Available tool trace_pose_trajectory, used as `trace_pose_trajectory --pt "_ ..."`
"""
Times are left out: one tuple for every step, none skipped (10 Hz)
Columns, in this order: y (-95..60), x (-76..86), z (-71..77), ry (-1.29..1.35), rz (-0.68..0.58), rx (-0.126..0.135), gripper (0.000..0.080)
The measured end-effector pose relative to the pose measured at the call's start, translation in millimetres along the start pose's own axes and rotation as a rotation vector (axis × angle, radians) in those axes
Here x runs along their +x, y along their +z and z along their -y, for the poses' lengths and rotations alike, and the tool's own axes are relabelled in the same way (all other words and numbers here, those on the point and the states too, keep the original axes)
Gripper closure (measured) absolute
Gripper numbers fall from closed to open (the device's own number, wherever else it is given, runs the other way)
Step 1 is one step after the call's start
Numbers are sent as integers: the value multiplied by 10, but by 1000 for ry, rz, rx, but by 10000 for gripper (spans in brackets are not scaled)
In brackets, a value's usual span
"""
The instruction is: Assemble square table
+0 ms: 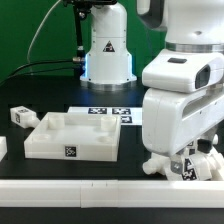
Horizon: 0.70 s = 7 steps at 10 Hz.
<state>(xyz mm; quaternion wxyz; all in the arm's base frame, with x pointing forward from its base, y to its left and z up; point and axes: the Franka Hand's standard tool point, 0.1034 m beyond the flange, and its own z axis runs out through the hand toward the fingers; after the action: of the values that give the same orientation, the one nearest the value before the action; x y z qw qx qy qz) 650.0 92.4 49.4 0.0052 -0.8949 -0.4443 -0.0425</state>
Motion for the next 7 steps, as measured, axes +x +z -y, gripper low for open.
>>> trace_pose_trajectory --pt "2 14 15 -7 -23 -21 150" --pt "1 14 22 -7 -32 -28 150" --pt "-1 20 18 -5 -35 -31 150" --pt "21 14 37 -3 -34 -29 150" --pt "1 13 49 15 -31 -26 150" --pt "-84 28 43 25 -32 -30 150" --pt "-134 28 45 24 -34 -34 150"
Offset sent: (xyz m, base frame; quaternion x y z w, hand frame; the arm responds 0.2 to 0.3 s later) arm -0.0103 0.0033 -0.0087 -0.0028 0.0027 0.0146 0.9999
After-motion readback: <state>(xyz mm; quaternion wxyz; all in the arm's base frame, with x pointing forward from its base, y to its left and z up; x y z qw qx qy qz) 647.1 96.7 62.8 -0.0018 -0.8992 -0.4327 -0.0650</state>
